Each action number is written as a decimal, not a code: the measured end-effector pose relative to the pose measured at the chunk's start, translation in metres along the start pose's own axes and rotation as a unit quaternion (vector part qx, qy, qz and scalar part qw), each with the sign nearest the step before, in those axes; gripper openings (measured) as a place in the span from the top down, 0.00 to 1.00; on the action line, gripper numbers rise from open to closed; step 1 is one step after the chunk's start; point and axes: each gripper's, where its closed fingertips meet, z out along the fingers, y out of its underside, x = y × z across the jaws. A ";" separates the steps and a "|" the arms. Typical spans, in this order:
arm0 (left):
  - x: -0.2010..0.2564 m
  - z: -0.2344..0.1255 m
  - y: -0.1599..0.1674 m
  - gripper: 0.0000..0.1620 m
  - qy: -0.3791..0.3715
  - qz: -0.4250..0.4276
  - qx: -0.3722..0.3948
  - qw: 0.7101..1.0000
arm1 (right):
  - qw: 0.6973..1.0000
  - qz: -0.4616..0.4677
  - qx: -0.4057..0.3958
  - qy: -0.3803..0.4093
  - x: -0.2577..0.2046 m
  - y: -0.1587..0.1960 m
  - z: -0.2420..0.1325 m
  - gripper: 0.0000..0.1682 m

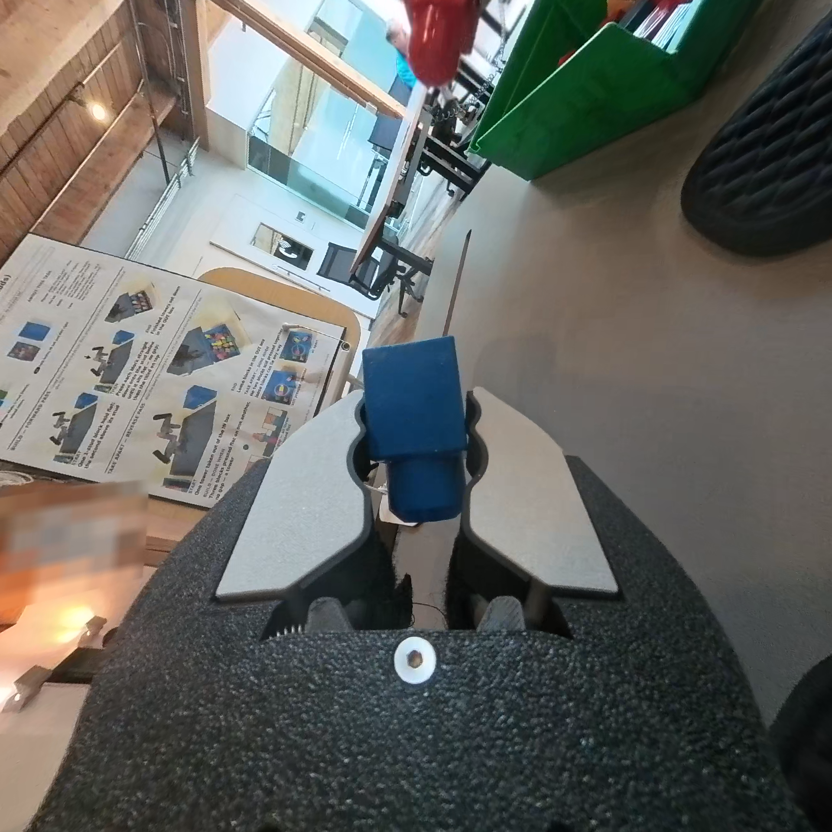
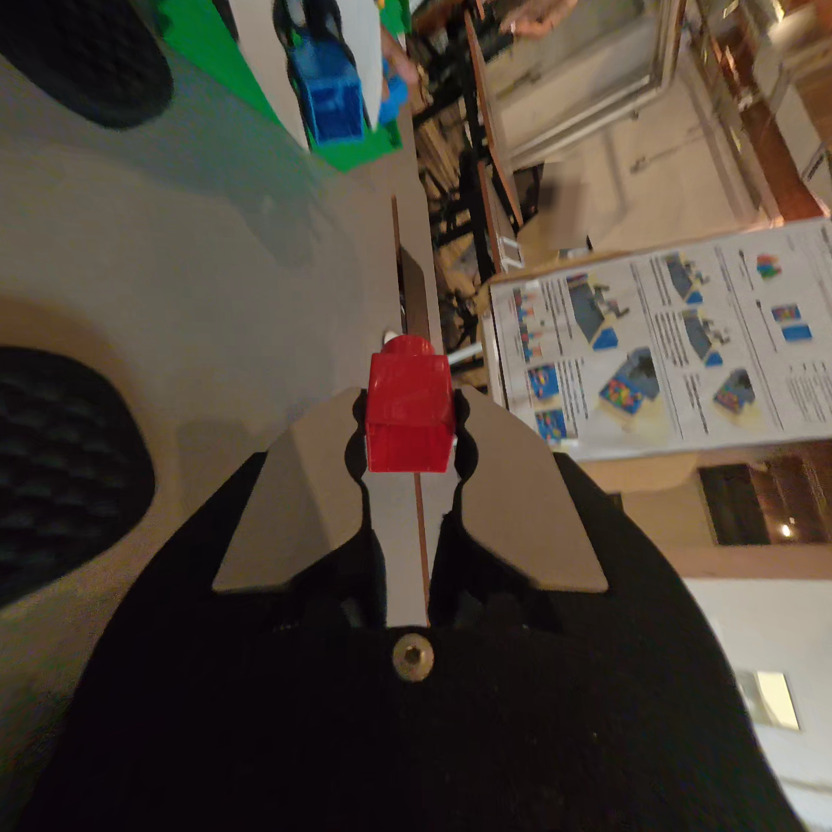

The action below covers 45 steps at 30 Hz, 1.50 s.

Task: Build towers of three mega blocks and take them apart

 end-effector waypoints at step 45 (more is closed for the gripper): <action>0.006 0.007 0.005 0.76 0.004 0.002 -0.007 1.000 | 0.779 0.329 -0.533 -0.009 -0.033 0.357 -0.113 0.69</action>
